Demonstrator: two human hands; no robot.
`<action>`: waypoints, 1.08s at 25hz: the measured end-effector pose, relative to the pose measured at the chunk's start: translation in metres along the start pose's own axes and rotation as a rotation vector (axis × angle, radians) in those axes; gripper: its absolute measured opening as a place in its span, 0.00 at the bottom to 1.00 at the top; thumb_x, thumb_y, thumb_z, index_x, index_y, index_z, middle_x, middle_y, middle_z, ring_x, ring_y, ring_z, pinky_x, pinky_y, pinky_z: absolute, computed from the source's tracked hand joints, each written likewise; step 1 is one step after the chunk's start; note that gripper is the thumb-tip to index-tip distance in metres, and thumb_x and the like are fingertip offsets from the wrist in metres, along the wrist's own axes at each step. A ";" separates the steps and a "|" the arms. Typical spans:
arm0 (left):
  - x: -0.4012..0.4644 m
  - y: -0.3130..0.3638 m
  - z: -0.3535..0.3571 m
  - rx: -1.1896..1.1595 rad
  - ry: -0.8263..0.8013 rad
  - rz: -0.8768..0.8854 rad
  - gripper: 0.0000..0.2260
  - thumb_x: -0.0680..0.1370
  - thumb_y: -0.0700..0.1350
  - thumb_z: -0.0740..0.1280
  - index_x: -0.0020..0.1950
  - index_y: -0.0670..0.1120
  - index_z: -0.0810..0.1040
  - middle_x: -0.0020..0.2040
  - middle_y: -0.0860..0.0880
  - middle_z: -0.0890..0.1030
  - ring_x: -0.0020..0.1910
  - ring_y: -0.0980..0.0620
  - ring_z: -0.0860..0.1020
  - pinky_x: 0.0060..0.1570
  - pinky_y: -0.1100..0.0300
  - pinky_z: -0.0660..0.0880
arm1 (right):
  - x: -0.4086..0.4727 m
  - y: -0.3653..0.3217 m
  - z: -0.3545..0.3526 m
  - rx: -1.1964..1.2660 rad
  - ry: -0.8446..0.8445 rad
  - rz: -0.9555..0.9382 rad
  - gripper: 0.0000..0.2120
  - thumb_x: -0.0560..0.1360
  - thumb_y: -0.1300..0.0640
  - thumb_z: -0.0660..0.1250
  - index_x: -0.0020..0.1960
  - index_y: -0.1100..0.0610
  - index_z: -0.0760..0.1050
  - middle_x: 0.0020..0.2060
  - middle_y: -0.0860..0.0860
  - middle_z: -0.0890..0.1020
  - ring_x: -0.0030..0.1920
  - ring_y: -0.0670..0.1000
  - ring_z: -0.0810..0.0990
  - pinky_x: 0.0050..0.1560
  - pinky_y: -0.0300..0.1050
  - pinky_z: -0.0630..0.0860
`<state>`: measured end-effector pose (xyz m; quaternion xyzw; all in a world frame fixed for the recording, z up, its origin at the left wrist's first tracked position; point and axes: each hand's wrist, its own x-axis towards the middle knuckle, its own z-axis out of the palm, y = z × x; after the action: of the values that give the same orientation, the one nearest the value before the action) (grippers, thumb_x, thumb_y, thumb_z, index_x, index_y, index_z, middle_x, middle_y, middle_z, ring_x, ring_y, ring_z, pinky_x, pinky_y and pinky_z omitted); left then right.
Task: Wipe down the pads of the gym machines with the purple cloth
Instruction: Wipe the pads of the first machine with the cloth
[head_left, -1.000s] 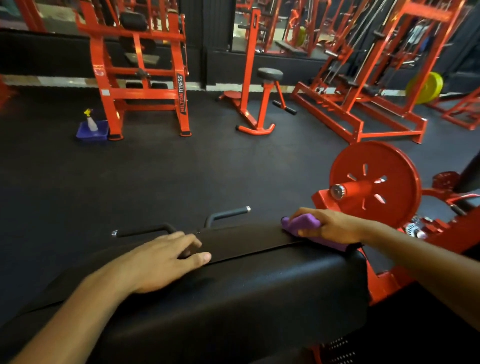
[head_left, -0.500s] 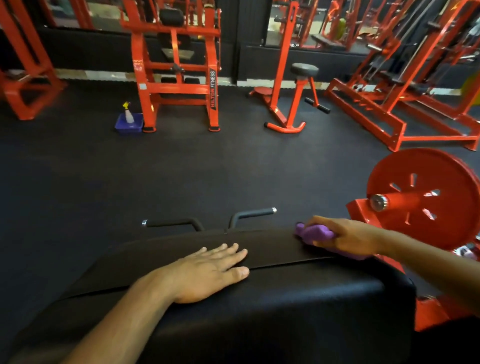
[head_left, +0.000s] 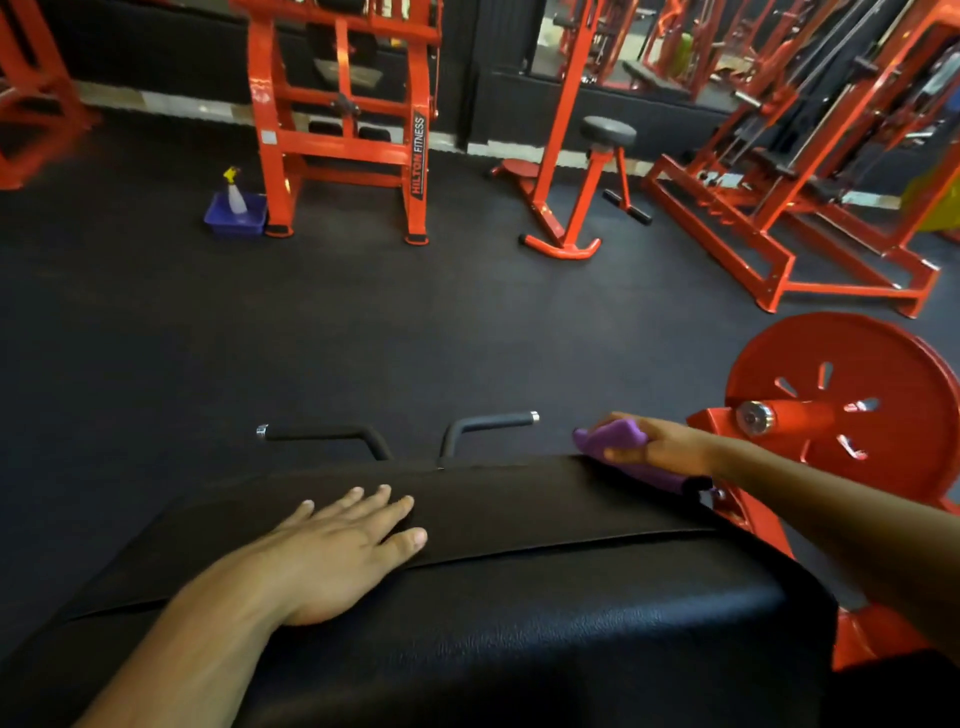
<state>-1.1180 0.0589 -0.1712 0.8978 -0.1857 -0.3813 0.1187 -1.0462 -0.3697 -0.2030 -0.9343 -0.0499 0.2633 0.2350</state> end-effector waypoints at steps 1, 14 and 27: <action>0.002 0.000 0.001 0.012 -0.015 0.006 0.28 0.84 0.66 0.42 0.83 0.62 0.42 0.83 0.60 0.38 0.81 0.58 0.37 0.81 0.46 0.38 | 0.006 0.002 0.003 0.013 -0.003 0.025 0.18 0.73 0.35 0.67 0.61 0.37 0.75 0.58 0.41 0.81 0.60 0.44 0.79 0.65 0.56 0.74; 0.004 0.001 0.000 0.031 -0.022 0.012 0.28 0.85 0.65 0.42 0.83 0.59 0.40 0.83 0.58 0.37 0.81 0.57 0.35 0.81 0.44 0.36 | 0.093 -0.110 0.074 -0.055 -0.080 -0.328 0.16 0.81 0.41 0.63 0.67 0.42 0.72 0.62 0.42 0.78 0.63 0.44 0.77 0.67 0.47 0.73; -0.066 -0.054 -0.003 -0.017 0.090 -0.026 0.33 0.79 0.72 0.42 0.83 0.64 0.46 0.82 0.65 0.42 0.80 0.66 0.40 0.81 0.57 0.40 | 0.070 -0.064 0.039 -0.101 -0.085 -0.208 0.10 0.82 0.44 0.65 0.63 0.40 0.73 0.58 0.39 0.79 0.58 0.41 0.79 0.54 0.37 0.73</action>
<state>-1.1455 0.1356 -0.1458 0.9154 -0.1651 -0.3435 0.1298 -1.0043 -0.2818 -0.2351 -0.9227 -0.1698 0.2742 0.2114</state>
